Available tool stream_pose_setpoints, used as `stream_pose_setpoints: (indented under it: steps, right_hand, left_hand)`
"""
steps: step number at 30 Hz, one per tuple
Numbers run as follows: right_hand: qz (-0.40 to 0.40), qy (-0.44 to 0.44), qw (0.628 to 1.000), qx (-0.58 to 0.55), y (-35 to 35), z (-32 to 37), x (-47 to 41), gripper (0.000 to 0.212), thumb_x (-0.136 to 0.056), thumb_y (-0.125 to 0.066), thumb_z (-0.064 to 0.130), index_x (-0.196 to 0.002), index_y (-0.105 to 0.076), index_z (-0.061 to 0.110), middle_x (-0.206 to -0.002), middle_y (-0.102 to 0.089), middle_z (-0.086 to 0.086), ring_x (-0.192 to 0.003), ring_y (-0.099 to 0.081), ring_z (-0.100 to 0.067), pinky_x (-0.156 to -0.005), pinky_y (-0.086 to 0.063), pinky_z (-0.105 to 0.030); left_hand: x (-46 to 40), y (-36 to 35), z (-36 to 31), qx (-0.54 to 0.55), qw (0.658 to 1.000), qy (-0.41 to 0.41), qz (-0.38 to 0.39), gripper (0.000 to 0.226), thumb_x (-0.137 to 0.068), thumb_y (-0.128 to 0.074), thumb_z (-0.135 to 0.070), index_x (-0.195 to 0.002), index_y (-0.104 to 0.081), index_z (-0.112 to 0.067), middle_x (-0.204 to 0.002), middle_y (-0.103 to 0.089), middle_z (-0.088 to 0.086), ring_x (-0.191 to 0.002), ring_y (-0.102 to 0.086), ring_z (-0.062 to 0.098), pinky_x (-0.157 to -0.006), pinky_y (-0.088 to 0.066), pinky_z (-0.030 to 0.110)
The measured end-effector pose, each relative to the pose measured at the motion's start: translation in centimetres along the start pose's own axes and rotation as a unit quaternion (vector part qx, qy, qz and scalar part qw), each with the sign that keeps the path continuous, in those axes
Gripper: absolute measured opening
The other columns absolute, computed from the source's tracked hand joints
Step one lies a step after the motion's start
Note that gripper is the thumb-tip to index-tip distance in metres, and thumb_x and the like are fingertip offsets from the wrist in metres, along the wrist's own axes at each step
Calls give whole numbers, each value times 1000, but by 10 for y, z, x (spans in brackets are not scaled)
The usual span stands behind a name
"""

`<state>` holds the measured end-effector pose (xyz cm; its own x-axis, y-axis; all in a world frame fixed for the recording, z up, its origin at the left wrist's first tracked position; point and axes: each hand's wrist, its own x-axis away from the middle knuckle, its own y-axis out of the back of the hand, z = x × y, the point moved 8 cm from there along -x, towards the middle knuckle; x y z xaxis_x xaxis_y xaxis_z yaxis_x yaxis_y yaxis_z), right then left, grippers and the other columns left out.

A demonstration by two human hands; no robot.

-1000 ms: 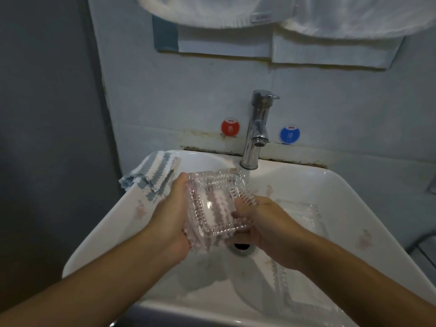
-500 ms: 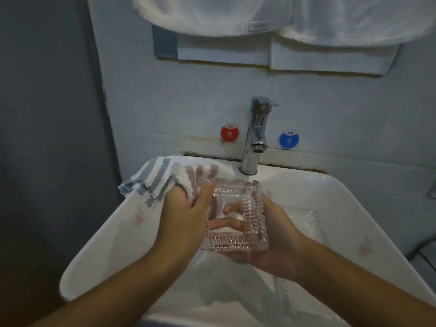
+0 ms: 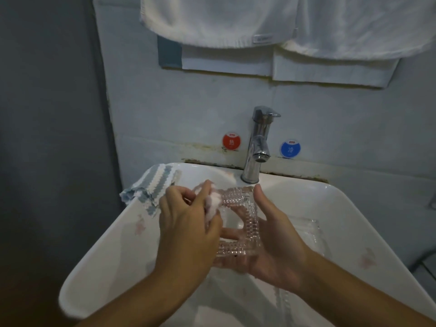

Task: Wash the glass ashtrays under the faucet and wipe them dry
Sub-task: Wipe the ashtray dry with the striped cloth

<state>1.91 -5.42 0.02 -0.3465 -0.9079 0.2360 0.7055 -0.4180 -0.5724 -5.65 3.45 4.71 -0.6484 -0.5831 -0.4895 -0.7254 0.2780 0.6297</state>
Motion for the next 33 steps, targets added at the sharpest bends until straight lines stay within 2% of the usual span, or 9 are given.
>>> stream_pose_setpoints:
  steps: [3,9,12,14,19,22,25,29,33]
  right_hand:
    - [-16,12,1000,2,5,5,1,73,-89,-38,75,-111,-78,18,-130,-63,-27,-122,-60,-46,-105,-44,-60]
    - [-34,36,998,-34,8,11,1,72,-88,-44,74,-102,-81,14,-121,-68,-27,-107,-68,-45,-90,-54,-56]
    - [-56,41,997,-36,10,9,0,69,-88,-47,73,-113,-77,16,-121,-69,-24,-108,-69,-41,-89,-55,-52]
    - [-50,40,997,-32,7,9,-1,74,-90,-42,73,-123,-72,14,-125,-69,-19,-115,-67,-35,-94,-55,-49]
    - [-38,39,998,-37,3,11,-1,80,-88,-42,74,-112,-77,7,-126,-69,-17,-118,-66,-30,-102,-51,-42]
    - [-52,43,997,-39,10,14,-1,84,-87,-41,77,-115,-76,7,-127,-68,-19,-119,-65,-32,-104,-48,-44]
    - [-57,47,996,-45,14,17,-1,85,-86,-43,78,-117,-75,6,-129,-66,-20,-121,-64,-34,-108,-44,-46]
    - [-46,73,996,-39,6,20,0,79,-90,-41,74,-119,-74,9,-126,-69,-19,-115,-67,-34,-99,-50,-44]
    - [-48,87,995,-32,3,25,0,81,-90,-42,74,-127,-69,8,-126,-68,-19,-116,-67,-34,-98,-52,-43]
  left_hand:
    - [5,-3,-9,-47,998,-51,10,65,-90,-68,-27,-149,-42,-32,-106,-26,-11,-105,-32,8,-87,-39,21]
    - [6,0,-12,-20,994,-97,-37,24,-88,-73,-25,-112,-74,-23,-99,-67,-12,-95,-57,12,-79,-39,20]
    - [10,-10,-18,-29,992,-123,-22,21,-98,-59,-28,-114,-71,-23,-102,-70,-11,-99,-58,9,-78,-39,16]
    - [13,-18,-24,-53,988,-148,-9,30,-100,-55,-28,-124,-69,-19,-119,-70,-7,-114,-60,11,-92,-44,18]
    - [19,-23,-42,27,982,-178,52,49,-102,-33,-43,-142,-56,-28,-144,-52,-19,-134,-42,-6,-109,-37,15]
    - [19,-15,-48,95,971,-205,72,39,-101,-43,-38,-131,-65,-27,-132,-63,-21,-123,-52,-10,-99,-41,9]
    - [23,-14,-48,28,968,-239,75,33,-99,-44,-36,-119,-69,-27,-117,-71,-17,-108,-64,-1,-84,-53,17]
    - [28,-16,-52,-97,967,-232,34,45,-95,-40,-32,-120,-73,-14,-117,-74,0,-107,-70,13,-86,-55,26]
    - [29,-8,-57,-21,968,-249,31,41,-94,-46,-31,-121,-72,-16,-119,-73,-4,-109,-68,8,-90,-54,22]
